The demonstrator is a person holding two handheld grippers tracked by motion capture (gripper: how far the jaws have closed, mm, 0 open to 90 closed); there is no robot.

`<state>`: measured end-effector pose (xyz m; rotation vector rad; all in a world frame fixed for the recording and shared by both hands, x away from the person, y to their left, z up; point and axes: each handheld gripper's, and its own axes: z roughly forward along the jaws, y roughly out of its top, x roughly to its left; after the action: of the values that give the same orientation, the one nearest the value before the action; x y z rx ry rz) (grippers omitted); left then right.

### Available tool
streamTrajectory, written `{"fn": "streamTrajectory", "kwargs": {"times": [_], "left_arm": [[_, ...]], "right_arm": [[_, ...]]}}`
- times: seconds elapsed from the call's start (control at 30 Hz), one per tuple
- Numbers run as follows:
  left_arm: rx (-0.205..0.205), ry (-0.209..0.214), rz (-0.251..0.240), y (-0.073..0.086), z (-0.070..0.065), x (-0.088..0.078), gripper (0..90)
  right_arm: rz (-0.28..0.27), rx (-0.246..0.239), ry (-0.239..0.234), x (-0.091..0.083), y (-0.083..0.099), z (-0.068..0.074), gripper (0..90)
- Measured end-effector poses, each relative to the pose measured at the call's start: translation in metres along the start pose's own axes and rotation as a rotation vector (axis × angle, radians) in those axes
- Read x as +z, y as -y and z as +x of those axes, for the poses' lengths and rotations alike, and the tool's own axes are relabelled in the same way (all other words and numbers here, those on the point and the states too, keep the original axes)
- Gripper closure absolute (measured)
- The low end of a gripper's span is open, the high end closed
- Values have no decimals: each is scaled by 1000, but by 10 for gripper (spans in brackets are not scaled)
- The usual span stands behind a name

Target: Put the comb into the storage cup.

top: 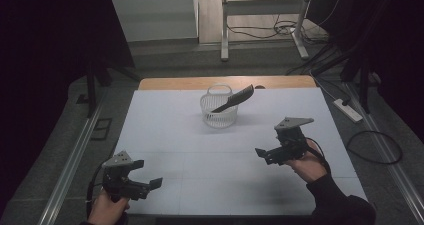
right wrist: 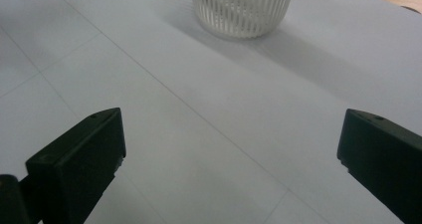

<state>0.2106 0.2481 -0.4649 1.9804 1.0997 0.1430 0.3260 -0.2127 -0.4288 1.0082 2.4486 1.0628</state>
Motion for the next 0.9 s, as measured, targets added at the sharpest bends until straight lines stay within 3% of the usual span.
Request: {"fn": "streamTrajectory", "kwargs": {"times": [0.9], "left_arm": [[-7,0,-2,0,0,0,5]], "right_arm": [[6,41,19,-32,35,-6,0]]}}
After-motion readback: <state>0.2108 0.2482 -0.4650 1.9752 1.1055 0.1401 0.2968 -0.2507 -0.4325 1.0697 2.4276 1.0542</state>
